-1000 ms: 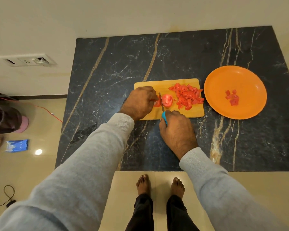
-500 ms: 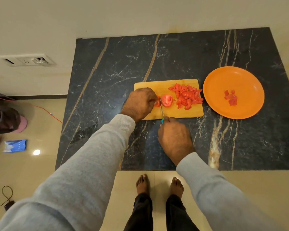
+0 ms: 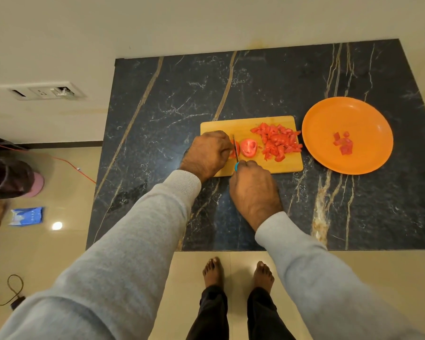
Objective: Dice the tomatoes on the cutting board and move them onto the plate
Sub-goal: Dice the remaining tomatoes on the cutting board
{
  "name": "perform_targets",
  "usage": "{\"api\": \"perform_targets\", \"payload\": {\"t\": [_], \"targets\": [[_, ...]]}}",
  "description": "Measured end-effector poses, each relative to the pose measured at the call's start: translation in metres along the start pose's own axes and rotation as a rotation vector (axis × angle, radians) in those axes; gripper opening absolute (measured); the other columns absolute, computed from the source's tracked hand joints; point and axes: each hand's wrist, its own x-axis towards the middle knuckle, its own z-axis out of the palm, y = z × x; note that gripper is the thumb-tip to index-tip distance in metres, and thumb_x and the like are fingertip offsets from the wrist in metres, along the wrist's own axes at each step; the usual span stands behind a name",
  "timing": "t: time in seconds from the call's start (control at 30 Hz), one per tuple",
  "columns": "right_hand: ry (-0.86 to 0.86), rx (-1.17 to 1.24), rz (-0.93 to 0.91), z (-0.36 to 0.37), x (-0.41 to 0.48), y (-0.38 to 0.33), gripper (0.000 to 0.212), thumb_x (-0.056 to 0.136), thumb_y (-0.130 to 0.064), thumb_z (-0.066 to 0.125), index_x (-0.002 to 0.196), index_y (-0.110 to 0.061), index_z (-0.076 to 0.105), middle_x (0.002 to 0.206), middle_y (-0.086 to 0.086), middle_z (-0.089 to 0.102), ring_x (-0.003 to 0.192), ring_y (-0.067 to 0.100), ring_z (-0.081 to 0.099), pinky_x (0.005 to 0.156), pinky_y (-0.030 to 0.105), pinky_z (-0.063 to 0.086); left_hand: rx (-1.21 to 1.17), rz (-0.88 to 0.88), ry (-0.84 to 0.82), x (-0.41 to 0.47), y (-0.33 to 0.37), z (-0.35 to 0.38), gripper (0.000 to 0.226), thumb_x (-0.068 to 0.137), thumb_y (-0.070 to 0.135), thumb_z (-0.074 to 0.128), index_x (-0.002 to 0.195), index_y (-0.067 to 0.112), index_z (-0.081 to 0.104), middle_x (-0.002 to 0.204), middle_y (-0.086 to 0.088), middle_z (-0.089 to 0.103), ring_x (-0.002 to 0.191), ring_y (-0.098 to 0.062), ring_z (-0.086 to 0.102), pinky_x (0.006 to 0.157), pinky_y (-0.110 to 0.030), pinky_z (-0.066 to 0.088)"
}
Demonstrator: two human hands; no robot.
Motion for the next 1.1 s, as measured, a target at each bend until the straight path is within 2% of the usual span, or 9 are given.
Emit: {"api": "perform_targets", "payload": {"t": [0.17,0.27,0.33,0.47,0.7,0.9,1.03,1.1], "targets": [[-0.029,-0.053,-0.030,-0.005,0.023,-0.006,0.021,0.093,-0.012,0.056,0.109,-0.005,0.068,0.103,0.015,0.065,0.088,0.036,0.067,0.071,0.039,0.053,-0.004,-0.012,0.006,0.001,0.000,0.002,0.035,0.097,0.031,0.053,0.103,0.016,0.083,0.105,-0.003,0.074,0.097,-0.024,0.069,0.085,-0.044,0.059],[-0.073,-0.096,-0.031,-0.003,0.015,-0.004,0.022,0.095,-0.015,0.056,0.113,-0.006,0.066,0.106,0.013,0.064,0.090,0.033,0.067,0.072,0.038,0.054,0.009,-0.005,-0.012,0.000,0.001,-0.001,0.039,0.098,0.035,0.049,0.108,0.017,0.082,0.108,-0.003,0.074,0.100,-0.024,0.069,0.089,-0.043,0.059],[-0.090,-0.125,-0.025,0.001,0.000,0.001,0.024,0.097,-0.017,0.054,0.117,-0.007,0.063,0.111,0.012,0.063,0.093,0.032,0.068,0.072,0.038,0.054,0.015,0.005,-0.003,0.000,0.000,-0.001,0.038,0.097,0.034,0.050,0.108,0.017,0.083,0.107,-0.003,0.075,0.099,-0.025,0.069,0.086,-0.043,0.059],[-0.166,-0.072,0.019,0.007,-0.028,0.008,0.031,0.102,-0.022,0.049,0.129,-0.008,0.055,0.121,0.011,0.061,0.099,0.030,0.067,0.078,0.038,0.054,-0.001,-0.005,0.009,-0.002,0.000,0.000,0.033,0.098,0.032,0.055,0.108,0.016,0.082,0.109,-0.002,0.077,0.100,-0.023,0.071,0.090,-0.042,0.059],[-0.032,0.015,0.007,-0.002,-0.037,0.003,0.039,0.103,-0.030,0.047,0.133,-0.007,0.056,0.119,0.010,0.063,0.095,0.028,0.067,0.077,0.037,0.055,-0.022,0.000,0.021,-0.009,-0.006,0.001,0.031,0.100,0.029,0.058,0.114,0.013,0.081,0.114,-0.003,0.078,0.104,-0.022,0.072,0.097,-0.042,0.059],[-0.037,0.002,-0.017,0.000,-0.015,-0.013,0.024,0.097,-0.021,0.054,0.111,-0.005,0.064,0.105,0.013,0.065,0.087,0.033,0.068,0.064,0.035,0.048,-0.007,0.003,0.050,-0.008,-0.007,0.002,0.034,0.095,0.029,0.053,0.101,0.011,0.082,0.103,-0.006,0.078,0.092,-0.028,0.073,0.081,-0.043,0.061],[-0.014,0.009,-0.020,0.000,-0.012,-0.013,0.021,0.095,-0.019,0.055,0.105,-0.004,0.066,0.101,0.015,0.065,0.084,0.033,0.068,0.061,0.032,0.039,-0.017,0.000,0.063,-0.008,-0.005,0.004,0.032,0.097,0.028,0.054,0.103,0.011,0.081,0.104,-0.006,0.077,0.093,-0.028,0.072,0.083,-0.042,0.060],[0.014,0.009,-0.008,0.002,-0.015,-0.008,0.023,0.095,-0.022,0.057,0.106,-0.005,0.066,0.099,0.014,0.066,0.081,0.033,0.067,0.060,0.032,0.042,-0.035,0.001,0.053,-0.008,-0.006,0.004,0.031,0.098,0.029,0.056,0.106,0.012,0.081,0.106,-0.004,0.077,0.096,-0.025,0.072,0.087,-0.041,0.060]]}}
